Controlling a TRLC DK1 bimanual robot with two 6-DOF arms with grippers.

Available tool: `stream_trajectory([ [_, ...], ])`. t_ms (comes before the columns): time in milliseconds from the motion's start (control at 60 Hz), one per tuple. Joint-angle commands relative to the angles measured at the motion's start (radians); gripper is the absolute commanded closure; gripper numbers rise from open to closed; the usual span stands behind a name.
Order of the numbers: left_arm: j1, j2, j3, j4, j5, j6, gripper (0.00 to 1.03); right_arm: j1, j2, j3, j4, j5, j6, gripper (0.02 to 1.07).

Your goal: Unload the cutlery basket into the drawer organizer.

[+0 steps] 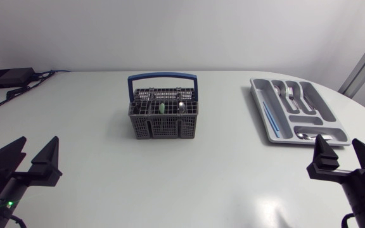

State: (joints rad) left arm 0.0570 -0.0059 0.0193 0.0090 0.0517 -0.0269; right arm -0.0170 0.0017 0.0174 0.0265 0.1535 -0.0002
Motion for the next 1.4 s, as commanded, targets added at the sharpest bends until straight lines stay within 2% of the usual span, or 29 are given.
stream_trajectory([
  [0,0.000,-0.006,-0.021,0.005,0.000,-0.021,0.04,-0.008,-0.006,-0.023,0.007,-0.002,-0.001,0.06],
  [417,0.003,-0.008,-0.019,0.054,0.000,-0.010,0.04,0.009,-0.008,-0.023,0.009,0.003,0.002,0.06],
  [767,0.003,0.021,0.056,0.026,0.000,-0.007,0.04,0.020,-0.006,-0.005,0.010,0.009,-0.009,0.07],
  [983,-0.005,0.127,0.123,0.043,0.000,-0.008,0.04,0.026,0.040,0.036,0.033,0.008,-0.017,0.07],
  [1383,-0.029,0.382,0.258,0.068,0.000,-0.010,0.04,0.060,0.290,0.144,0.118,0.012,-0.015,0.07],
])
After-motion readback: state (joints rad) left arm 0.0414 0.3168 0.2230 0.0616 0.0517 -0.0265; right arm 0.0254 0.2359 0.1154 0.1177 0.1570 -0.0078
